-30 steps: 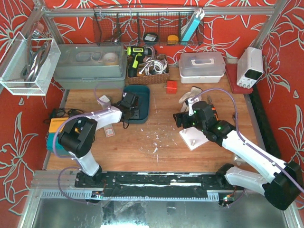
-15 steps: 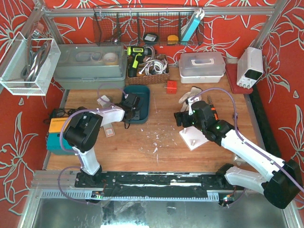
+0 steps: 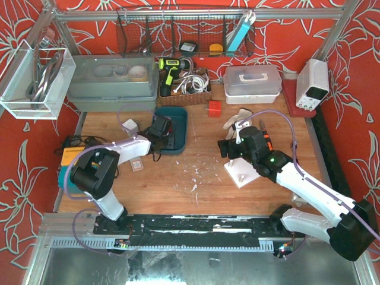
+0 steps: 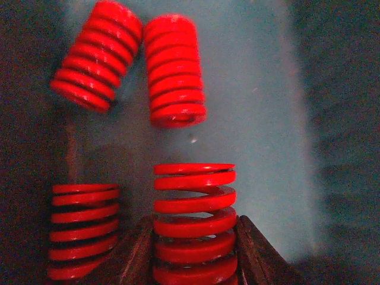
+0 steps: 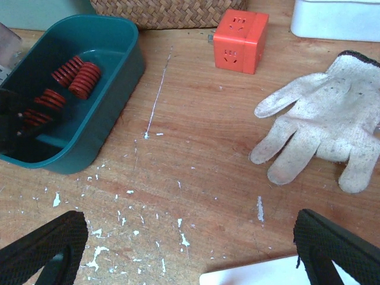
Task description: Install the large spring
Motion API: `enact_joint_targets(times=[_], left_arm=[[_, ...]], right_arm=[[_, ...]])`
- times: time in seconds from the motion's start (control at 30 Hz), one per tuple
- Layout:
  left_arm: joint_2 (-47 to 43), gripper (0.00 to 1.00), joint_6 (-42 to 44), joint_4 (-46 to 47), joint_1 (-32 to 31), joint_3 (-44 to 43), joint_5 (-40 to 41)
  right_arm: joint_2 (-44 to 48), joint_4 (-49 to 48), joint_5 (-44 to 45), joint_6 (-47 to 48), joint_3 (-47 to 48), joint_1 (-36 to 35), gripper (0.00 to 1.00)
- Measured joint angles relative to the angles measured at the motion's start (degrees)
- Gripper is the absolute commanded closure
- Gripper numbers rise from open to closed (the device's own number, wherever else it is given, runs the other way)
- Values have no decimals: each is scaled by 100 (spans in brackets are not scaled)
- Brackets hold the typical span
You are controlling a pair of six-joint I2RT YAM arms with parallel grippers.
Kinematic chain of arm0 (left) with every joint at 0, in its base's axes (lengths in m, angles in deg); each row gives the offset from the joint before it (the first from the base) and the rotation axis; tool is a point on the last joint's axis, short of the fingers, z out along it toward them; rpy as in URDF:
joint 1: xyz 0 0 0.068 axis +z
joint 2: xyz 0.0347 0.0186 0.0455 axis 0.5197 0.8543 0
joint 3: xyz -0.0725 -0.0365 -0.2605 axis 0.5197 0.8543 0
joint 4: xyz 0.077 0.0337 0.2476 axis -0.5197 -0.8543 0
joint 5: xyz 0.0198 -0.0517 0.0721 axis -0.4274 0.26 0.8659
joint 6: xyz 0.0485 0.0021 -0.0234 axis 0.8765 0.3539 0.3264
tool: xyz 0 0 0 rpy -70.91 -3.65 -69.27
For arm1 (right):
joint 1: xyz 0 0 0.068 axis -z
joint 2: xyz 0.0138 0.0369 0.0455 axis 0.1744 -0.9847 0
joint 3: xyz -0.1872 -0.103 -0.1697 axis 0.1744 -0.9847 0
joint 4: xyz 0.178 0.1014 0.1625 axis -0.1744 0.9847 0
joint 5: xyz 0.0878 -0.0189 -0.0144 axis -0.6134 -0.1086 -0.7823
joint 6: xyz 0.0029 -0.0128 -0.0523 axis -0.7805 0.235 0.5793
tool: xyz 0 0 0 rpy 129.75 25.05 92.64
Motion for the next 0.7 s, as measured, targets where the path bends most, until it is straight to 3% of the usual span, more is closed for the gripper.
enact_joint_targets(times=[0.23, 0.47, 0.7], left_arm=[[-1025, 91, 142, 525, -2, 354, -363], [-2120, 93, 280, 1462, -63, 1276, -739], [-3213, 95, 1185, 2994, -876, 2662, -984]], right_arm=[[133, -111, -2, -31, -107, 0, 8], [151, -142, -98, -98, -116, 0, 14], [125, -68, -680, -208, -2, 0, 30]])
